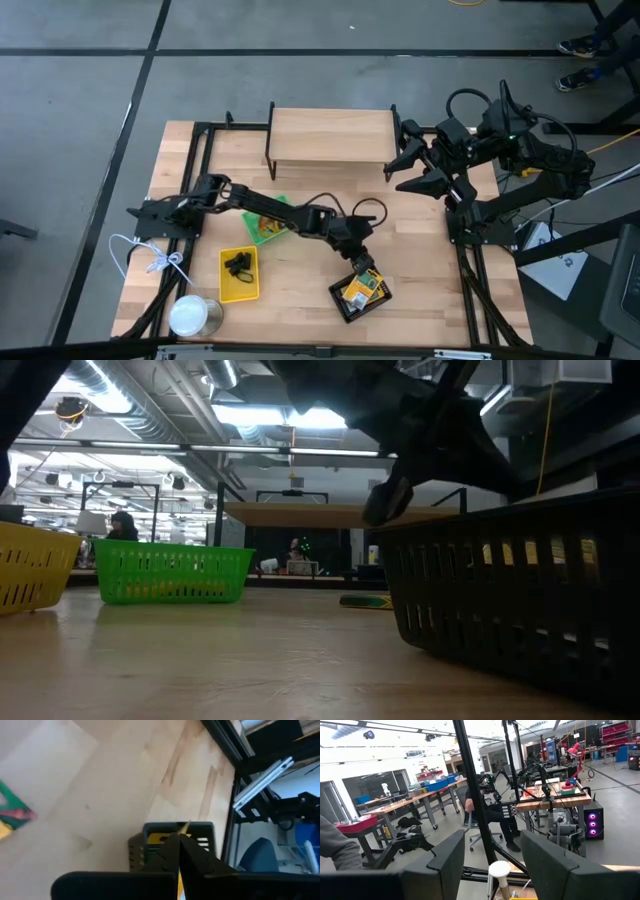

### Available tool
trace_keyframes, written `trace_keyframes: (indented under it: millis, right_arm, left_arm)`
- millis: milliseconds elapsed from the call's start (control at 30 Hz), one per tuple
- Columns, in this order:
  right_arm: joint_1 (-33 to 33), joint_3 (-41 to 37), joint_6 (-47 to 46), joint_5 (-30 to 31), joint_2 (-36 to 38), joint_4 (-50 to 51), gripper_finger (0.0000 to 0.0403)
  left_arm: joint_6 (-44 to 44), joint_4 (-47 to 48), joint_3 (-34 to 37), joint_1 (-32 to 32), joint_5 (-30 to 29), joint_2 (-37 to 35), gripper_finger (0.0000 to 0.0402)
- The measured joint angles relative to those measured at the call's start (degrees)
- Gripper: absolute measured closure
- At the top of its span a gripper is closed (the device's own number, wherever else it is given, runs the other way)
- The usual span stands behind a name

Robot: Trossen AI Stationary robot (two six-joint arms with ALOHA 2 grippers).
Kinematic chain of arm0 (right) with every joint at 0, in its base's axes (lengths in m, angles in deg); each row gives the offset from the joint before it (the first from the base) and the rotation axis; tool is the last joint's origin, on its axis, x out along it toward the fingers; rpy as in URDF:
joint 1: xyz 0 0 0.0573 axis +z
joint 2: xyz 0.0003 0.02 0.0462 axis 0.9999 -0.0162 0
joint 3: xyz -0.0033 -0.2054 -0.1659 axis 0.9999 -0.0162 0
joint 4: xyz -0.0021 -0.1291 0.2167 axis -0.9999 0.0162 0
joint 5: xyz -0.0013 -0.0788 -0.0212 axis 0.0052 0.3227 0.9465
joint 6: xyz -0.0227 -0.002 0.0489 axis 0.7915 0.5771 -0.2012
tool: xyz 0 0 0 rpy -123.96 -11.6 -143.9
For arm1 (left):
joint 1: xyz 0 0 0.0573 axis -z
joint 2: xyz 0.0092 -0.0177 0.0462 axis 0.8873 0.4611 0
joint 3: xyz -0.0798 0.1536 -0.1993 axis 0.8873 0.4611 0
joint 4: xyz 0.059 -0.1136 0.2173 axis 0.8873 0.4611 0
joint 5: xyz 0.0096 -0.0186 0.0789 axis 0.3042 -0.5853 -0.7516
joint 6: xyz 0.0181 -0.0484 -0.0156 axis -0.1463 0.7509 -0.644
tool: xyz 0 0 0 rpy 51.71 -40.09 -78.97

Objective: Pick & Place Office Desk Supplies
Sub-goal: Put the crayon box into the black basket, then adjust the black basket

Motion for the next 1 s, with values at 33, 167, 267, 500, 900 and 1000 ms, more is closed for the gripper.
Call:
trace_keyframes:
  millis: [33,167,267,500,900,1000]
  right_arm:
    - [0.0,0.0,0.0,0.0,0.0,0.0,0.0208]
    - [0.0,0.0,0.3,0.0,-0.3,0.0,0.0208]
    - [0.0,0.0,0.2,0.0,-0.7,-0.1,0.0208]
    - [0.0,-0.1,0.0,0.0,-1.2,0.0,0.0208]
    - [0.0,-0.1,-0.2,0.0,-1.2,0.0,0.0208]
    - [0.0,-0.1,-0.6,0.0,-1.2,0.0,0.0208]
  left_arm:
    - [0.3,-0.4,0.0,0.2,0.0,0.4,0.0399]
    - [1.3,-0.4,0.0,0.4,-0.3,1.6,0.0401]
    - [2.3,-1.1,0.0,0.3,0.0,2.1,0.0399]
    - [3.8,-1.4,0.0,0.7,3.7,3.6,0.04]
    - [5.1,-1.1,0.0,2.5,9.8,4.6,0.0399]
    - [6.1,-1.3,0.0,2.5,10.0,4.9,0.0401]
